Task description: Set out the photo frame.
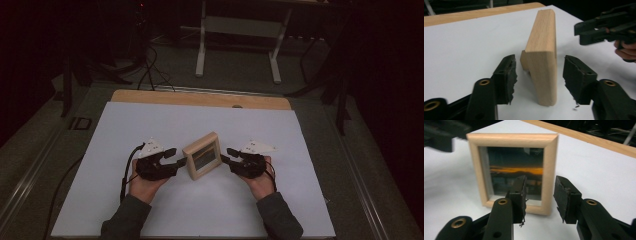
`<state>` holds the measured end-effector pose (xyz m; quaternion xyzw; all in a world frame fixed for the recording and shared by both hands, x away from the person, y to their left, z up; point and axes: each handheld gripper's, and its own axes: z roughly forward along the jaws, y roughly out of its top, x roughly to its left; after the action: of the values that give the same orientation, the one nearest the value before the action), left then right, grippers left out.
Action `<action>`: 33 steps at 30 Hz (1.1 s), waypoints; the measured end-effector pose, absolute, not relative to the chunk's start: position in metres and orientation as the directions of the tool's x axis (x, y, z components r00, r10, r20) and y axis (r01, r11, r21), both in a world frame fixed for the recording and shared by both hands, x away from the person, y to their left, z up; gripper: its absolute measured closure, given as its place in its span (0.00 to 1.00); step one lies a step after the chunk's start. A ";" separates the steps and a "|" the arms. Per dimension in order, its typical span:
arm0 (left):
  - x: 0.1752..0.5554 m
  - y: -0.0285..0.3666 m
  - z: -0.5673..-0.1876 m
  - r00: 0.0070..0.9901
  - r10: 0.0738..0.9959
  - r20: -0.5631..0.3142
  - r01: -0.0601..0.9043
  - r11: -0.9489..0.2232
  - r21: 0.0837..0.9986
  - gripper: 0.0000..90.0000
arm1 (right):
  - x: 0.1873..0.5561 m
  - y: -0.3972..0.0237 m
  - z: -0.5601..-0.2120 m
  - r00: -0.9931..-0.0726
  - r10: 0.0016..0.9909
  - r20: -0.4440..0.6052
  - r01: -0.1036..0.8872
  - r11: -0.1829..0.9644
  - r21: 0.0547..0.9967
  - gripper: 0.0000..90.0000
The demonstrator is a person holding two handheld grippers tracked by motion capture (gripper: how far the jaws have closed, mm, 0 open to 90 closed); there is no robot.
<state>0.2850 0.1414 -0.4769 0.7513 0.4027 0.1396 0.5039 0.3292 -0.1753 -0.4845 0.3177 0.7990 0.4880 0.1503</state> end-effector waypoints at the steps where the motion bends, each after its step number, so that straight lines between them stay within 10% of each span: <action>1: 0.283 0.141 -0.478 0.634 0.748 -0.194 0.464 -0.168 0.870 0.53 | 0.331 -0.176 -0.484 -0.749 0.658 0.070 0.365 0.322 0.874 0.69; 33: 0.285 0.112 -0.504 0.580 0.792 -0.190 0.537 -0.196 0.821 0.66 | 0.374 -0.156 -0.492 -0.777 0.616 0.132 0.426 0.359 0.830 0.70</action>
<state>0.2850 0.1125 -0.5037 0.7608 0.4367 0.1390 0.4596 0.3741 -0.1559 -0.4924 0.3182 0.8182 0.4680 0.1015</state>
